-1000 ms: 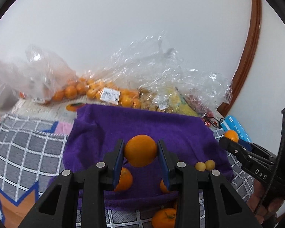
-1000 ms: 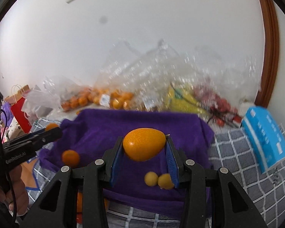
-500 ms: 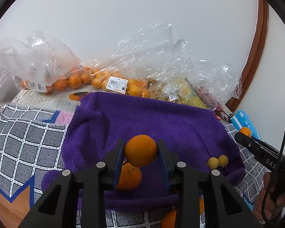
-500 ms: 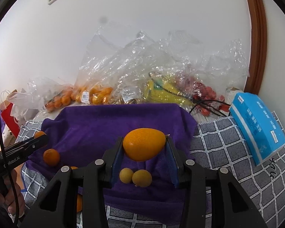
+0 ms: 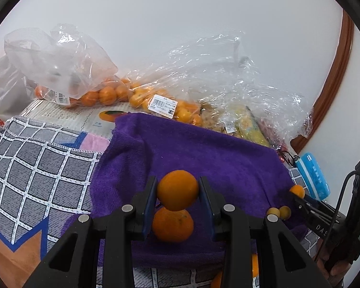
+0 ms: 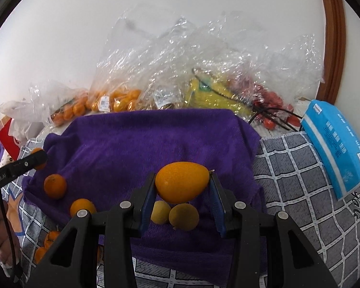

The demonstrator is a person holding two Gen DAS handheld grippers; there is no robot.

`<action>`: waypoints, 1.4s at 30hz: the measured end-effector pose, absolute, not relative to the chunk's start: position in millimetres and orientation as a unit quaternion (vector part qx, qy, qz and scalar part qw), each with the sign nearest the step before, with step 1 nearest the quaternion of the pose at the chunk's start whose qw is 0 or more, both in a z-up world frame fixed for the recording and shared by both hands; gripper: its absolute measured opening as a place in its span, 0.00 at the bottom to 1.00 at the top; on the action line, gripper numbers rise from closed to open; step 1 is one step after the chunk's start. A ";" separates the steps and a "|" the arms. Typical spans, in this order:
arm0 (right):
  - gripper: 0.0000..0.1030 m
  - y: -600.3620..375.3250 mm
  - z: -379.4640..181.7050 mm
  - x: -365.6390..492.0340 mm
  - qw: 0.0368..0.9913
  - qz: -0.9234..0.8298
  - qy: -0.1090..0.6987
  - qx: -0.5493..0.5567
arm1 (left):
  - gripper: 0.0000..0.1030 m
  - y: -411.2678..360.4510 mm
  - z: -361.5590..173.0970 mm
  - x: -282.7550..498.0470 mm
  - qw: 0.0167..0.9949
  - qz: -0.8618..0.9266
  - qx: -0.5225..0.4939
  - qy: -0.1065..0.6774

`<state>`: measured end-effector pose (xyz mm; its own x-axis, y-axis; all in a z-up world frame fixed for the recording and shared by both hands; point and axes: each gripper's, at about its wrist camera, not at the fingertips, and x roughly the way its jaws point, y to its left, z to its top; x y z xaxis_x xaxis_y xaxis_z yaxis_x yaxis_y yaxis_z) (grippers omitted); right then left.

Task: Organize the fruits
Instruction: 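Lower the lemon and mandarin onto the towel and open both tools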

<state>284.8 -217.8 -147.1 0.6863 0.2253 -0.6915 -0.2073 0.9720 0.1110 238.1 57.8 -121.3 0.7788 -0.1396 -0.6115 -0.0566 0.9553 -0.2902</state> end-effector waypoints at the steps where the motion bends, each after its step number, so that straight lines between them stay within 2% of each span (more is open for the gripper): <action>1: 0.41 -217.4 -148.3 285.4 0.918 0.117 0.380 0.010 | 0.32 58.4 -121.5 238.0 0.931 -0.021 -0.148 0.332; 16: 0.41 -207.8 -164.0 290.9 0.908 0.116 0.403 -0.001 | 0.32 67.6 -131.3 243.7 0.910 -0.049 -0.198 0.360; 36: 0.46 -203.4 -154.4 284.0 0.914 0.109 0.390 -0.029 | 0.32 73.7 -143.4 253.2 0.907 -0.015 -0.188 0.377; 42: 0.46 -199.6 -156.9 284.3 0.912 0.111 0.394 -0.036 | 0.29 70.8 -149.3 257.7 0.906 0.002 -0.167 0.389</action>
<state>284.3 -199.6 -156.9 0.6654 0.1731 -0.7262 -0.2302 0.9729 0.0210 257.7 70.8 -149.3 0.6977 -0.1251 -0.7053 -0.1341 0.9444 -0.3001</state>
